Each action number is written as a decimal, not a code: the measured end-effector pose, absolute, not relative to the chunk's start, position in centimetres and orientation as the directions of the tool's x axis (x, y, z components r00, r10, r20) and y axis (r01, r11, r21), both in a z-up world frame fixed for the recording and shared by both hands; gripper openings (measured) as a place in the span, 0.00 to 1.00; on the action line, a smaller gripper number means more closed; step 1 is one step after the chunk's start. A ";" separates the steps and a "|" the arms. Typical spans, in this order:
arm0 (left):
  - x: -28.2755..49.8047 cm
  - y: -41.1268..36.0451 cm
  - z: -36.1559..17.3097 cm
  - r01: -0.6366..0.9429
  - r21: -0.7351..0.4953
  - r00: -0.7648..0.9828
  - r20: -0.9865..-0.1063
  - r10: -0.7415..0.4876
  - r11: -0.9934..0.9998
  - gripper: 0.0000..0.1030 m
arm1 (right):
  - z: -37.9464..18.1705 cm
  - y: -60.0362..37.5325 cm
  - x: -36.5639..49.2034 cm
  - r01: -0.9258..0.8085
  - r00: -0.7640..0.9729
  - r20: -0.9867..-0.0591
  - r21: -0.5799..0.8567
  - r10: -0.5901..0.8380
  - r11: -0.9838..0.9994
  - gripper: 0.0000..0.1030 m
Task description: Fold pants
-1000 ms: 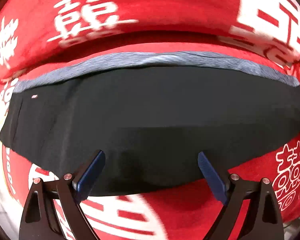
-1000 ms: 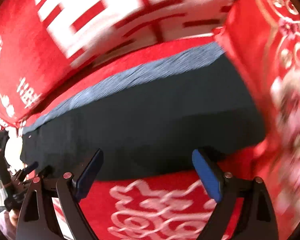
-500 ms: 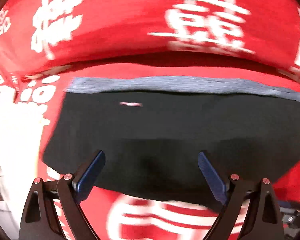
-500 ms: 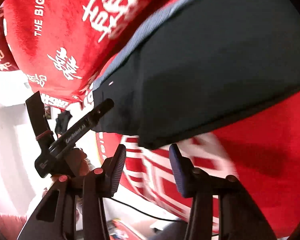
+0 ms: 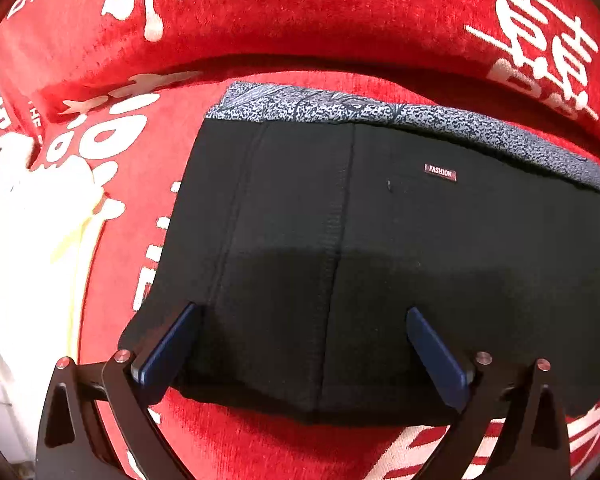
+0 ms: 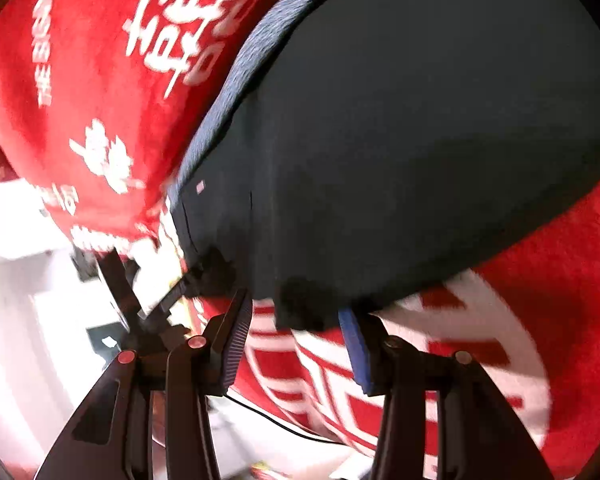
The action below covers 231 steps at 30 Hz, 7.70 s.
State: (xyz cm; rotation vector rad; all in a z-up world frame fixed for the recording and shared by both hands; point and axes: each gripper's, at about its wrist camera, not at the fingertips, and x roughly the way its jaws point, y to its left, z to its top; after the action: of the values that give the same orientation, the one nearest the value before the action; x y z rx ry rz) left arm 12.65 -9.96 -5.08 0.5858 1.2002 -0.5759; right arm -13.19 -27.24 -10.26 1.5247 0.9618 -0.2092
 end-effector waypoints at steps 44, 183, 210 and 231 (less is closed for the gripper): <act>-2.8 -19.8 -4.9 0.834 0.100 0.250 -0.945 -0.210 0.543 1.00 | -3.9 -36.4 -3.6 0.531 0.354 -0.913 0.375 0.203 0.760 0.31; -20.7 -43.8 -3.3 0.889 0.083 0.122 -0.991 -0.057 0.451 1.00 | -7.2 -52.5 -40.8 0.802 0.595 -0.804 0.594 0.003 0.054 0.40; -19.8 -42.4 -2.2 0.910 0.080 0.153 -0.977 -0.149 0.408 0.78 | -9.2 -54.9 -38.9 0.711 0.693 -0.694 0.703 -0.195 0.024 0.13; -16.2 -38.4 -0.9 0.906 -0.164 -0.020 -0.937 -0.348 0.389 0.84 | 3.0 -48.7 -28.1 0.722 0.630 -0.745 0.457 -0.220 0.519 0.13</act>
State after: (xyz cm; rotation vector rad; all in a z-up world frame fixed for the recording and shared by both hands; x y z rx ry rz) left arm -16.21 -38.42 -0.86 0.6050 1.1935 -1.1015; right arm -28.13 -48.70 3.02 0.8449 0.6787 -0.6200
